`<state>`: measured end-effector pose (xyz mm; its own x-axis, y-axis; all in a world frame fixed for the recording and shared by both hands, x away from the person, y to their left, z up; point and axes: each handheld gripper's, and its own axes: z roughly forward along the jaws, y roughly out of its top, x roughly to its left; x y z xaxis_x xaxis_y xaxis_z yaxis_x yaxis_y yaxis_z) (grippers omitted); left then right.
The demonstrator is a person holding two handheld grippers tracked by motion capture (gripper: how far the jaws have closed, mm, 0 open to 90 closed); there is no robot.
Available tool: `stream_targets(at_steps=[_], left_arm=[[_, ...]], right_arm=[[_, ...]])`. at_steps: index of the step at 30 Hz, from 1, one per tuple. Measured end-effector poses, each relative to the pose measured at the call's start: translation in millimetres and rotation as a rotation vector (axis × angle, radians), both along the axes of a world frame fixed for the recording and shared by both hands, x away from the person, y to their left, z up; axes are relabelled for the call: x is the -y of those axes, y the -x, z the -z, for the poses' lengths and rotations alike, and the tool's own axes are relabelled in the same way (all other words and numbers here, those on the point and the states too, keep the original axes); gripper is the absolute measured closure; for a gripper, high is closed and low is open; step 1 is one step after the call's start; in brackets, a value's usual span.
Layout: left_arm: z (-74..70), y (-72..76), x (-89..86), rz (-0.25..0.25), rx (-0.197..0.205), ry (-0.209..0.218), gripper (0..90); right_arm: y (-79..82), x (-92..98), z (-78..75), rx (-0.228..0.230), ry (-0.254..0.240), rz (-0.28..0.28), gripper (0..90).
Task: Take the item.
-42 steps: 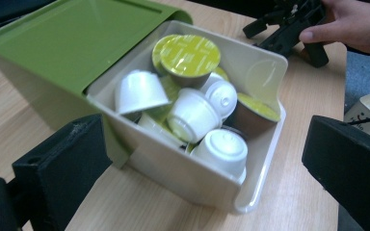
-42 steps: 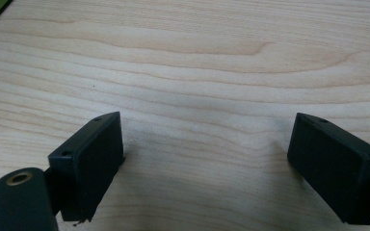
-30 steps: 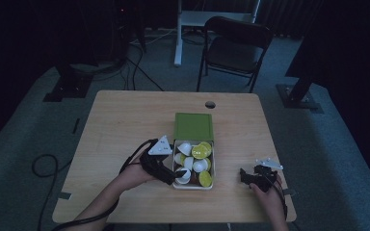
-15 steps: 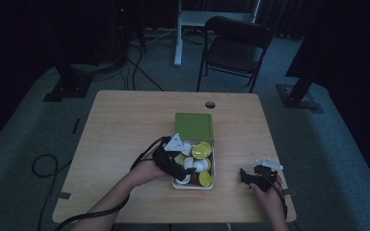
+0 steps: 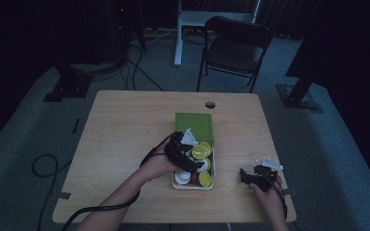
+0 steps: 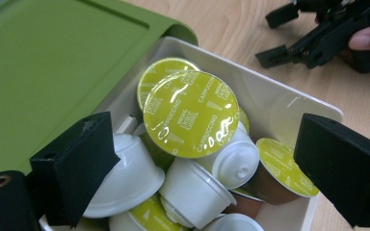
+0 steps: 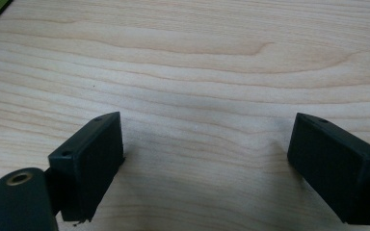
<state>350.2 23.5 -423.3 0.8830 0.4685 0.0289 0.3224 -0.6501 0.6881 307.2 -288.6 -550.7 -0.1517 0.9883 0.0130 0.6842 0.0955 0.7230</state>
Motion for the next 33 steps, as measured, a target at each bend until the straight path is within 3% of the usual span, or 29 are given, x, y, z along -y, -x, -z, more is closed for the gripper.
stream_targets(at_steps=[1, 2, 4, 5, 17, 25, 33], left_arm=[[1.2, -2.7, 3.7, -0.001, -0.021, -0.006, 14.0], [1.2, -2.7, 3.7, -0.001, -0.021, -0.006, 14.5], [5.7, -3.6, 8.9, -0.015, 0.0, -0.056, 14.6], [6.7, -4.0, 9.9, -0.007, -0.005, -0.059, 14.7], [10.5, -11.6, 18.7, -0.024, -0.041, -0.063, 24.7], [15.0, -13.0, 21.9, -0.037, -0.029, -0.081, 37.2], [14.3, -12.2, 19.0, -0.037, -0.021, -0.062, 38.1]], right_arm=[[0.0, 0.0, 0.0, 0.0, 0.0, 0.0, 11.9], [0.0, 0.0, 0.0, 0.0, 0.0, 0.0, 11.9], [0.0, 0.0, 0.0, 0.0, 0.0, 0.0, 11.9], [0.0, 0.0, 0.0, 0.0, 0.0, -0.001, 11.9], [0.0, 0.0, 0.0, 0.0, 0.0, -0.001, 11.9], [0.0, 0.0, 0.0, 0.0, 0.0, -0.001, 11.9], [0.0, 0.1, 0.0, 0.0, 0.001, -0.001, 11.9]])
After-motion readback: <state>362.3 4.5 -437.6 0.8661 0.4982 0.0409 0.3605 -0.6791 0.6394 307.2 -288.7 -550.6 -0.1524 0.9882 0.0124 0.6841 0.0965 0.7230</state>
